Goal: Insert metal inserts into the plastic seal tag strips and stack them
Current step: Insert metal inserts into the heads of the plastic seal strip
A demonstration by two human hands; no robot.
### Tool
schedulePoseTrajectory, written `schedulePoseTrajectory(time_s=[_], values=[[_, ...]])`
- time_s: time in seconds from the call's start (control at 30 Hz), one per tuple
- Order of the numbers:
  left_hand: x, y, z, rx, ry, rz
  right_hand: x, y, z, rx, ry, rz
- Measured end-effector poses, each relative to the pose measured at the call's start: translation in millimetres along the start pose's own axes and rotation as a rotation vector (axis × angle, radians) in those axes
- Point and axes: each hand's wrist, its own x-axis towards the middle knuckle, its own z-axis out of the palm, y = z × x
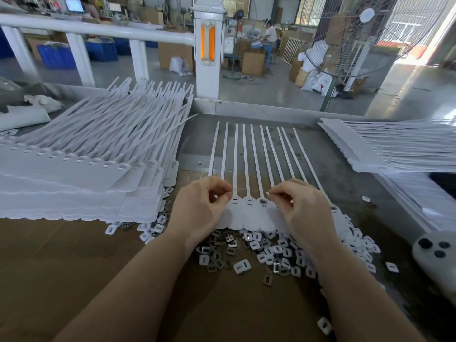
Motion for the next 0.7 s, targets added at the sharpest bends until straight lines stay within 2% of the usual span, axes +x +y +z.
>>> schedulePoseTrajectory(time_s=[0.17, 0.7], values=[[0.9, -2.2, 1.1, 0.180, -0.055, 0.028, -0.8, 1.7, 3.5, -0.054, -0.092, 0.021], [1.9, -4.6, -0.4, 0.193, -0.099, 0.024, 1.5, 2.2, 8.1, -0.043, -0.119, 0.098]])
